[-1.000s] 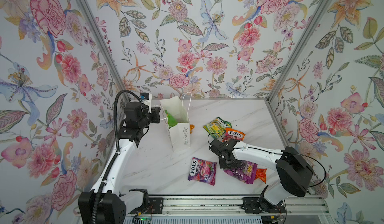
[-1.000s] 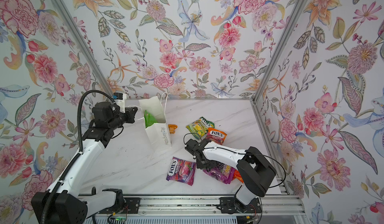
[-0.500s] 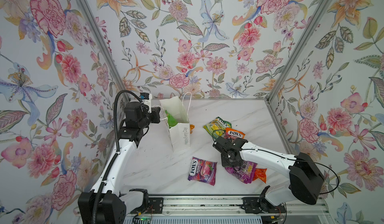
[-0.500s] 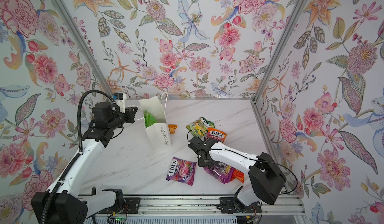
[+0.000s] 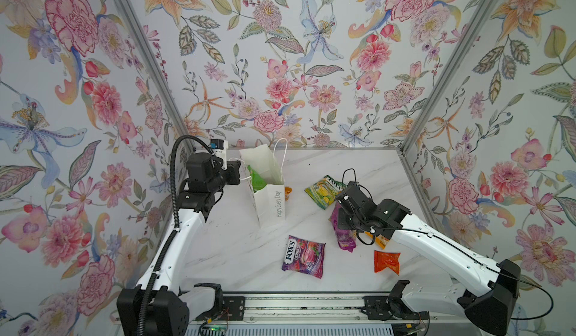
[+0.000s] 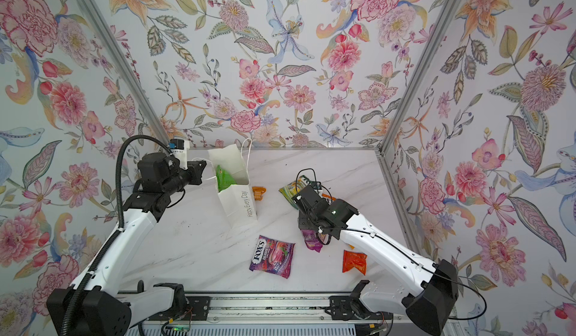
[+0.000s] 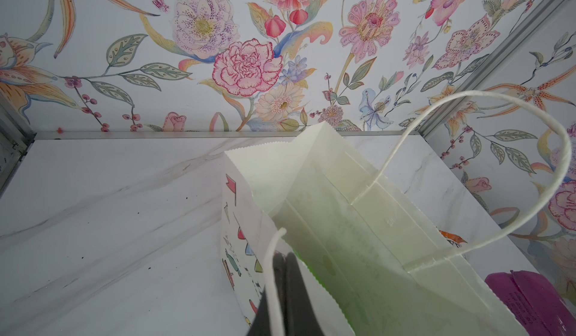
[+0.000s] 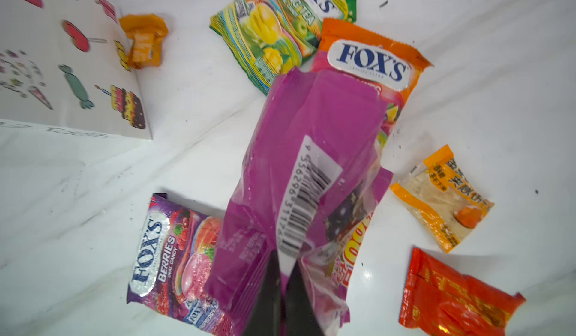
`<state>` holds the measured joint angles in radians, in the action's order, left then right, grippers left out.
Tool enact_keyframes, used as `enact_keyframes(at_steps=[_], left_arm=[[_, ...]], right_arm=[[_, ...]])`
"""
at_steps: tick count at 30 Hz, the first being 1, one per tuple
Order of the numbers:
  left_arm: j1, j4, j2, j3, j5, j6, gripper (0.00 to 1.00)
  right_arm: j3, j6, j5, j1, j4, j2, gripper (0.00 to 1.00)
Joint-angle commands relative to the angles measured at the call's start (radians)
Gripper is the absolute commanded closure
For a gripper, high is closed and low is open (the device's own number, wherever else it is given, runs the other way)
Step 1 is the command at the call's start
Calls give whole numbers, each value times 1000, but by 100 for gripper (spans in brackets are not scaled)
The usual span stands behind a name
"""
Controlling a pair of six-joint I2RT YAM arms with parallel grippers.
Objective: Place the snacks into the paper bag
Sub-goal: Pick up the snack from the bottom-right of the table.
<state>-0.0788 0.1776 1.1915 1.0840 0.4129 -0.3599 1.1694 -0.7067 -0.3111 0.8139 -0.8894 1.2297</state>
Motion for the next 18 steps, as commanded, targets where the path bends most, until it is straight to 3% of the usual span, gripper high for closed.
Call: enact_keyframes(at_steps=[1, 10, 18], left_arm=[[4, -15, -30, -10, 12, -10, 100], [4, -13, -40, -7, 13, -5, 100], [4, -15, -47, -7, 21, -5, 100]], right_arm=[[76, 88, -41, -4, 135, -44, 100], [256, 252, 94, -7, 389, -16, 100], [454, 370, 222, -7, 503, 69, 100]])
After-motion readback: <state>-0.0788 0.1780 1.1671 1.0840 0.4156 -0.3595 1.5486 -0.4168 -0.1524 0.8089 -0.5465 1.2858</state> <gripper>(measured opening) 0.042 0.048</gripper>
